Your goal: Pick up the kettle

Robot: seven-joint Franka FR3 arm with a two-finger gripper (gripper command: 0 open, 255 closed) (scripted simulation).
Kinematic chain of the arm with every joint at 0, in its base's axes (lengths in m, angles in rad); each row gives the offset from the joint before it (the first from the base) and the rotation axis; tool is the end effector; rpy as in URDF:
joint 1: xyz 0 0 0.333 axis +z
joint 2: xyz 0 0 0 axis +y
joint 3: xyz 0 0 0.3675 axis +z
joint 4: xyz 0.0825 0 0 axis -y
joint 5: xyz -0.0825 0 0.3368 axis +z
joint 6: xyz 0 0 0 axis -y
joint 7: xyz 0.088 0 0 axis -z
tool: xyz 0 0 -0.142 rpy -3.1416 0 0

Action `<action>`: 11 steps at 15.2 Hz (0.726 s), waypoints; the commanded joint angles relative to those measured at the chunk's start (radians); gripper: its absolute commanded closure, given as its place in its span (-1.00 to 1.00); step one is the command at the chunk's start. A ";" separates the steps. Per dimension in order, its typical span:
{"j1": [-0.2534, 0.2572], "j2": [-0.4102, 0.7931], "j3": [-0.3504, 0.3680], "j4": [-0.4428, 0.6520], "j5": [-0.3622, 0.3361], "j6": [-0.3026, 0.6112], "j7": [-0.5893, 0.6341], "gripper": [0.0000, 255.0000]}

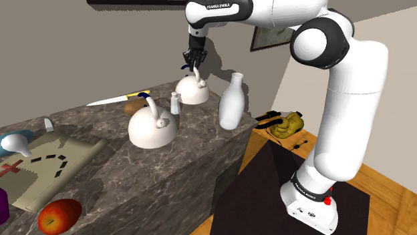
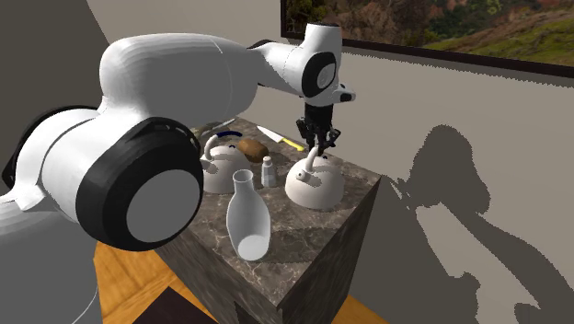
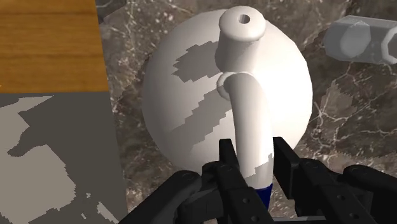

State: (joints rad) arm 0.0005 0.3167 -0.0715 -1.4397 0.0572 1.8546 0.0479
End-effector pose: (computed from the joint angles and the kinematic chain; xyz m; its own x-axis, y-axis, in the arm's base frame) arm 0.6398 -0.0321 0.5432 0.9870 -0.1285 0.0969 -0.1252 -0.9914 -0.0386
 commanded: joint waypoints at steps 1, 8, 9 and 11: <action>-0.001 0.002 0.000 0.031 0.000 -0.027 0.001 1.00; -0.003 0.017 -0.001 0.148 0.000 -0.129 0.004 1.00; -0.004 0.021 -0.001 0.167 0.000 -0.144 0.004 1.00; -0.005 0.029 -0.001 0.207 0.001 -0.176 0.005 1.00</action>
State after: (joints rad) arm -0.0041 0.3479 -0.0722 -1.2499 0.0582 1.6961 0.0526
